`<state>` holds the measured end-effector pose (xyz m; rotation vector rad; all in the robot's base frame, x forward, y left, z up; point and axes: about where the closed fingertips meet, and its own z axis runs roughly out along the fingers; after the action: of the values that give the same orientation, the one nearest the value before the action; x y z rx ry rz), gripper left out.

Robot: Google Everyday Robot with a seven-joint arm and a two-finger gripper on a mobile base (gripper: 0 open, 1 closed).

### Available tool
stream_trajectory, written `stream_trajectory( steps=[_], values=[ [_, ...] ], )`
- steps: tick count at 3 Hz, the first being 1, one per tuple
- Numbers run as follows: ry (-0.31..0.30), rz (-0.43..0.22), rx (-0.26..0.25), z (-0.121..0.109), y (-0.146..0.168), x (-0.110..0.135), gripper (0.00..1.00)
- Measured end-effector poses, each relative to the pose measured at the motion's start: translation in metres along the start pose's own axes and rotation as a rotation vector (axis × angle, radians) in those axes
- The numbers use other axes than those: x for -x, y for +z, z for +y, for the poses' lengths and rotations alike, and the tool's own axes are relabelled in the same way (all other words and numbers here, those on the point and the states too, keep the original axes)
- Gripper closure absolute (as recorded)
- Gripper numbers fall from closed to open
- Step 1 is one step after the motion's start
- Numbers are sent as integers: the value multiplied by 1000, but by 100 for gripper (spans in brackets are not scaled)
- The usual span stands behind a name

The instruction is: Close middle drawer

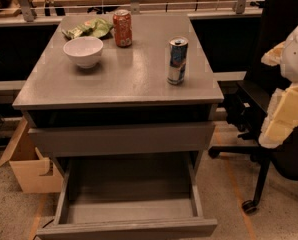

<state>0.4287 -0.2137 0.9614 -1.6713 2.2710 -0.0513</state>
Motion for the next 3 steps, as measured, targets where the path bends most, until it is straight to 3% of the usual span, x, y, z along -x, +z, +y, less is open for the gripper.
stream_trajectory(
  steps=[1, 2, 3],
  values=[
    [95, -9, 69, 25, 38, -9, 0],
    [188, 22, 153, 61, 87, -23, 0],
    [186, 25, 157, 63, 88, -24, 0]
  ],
)
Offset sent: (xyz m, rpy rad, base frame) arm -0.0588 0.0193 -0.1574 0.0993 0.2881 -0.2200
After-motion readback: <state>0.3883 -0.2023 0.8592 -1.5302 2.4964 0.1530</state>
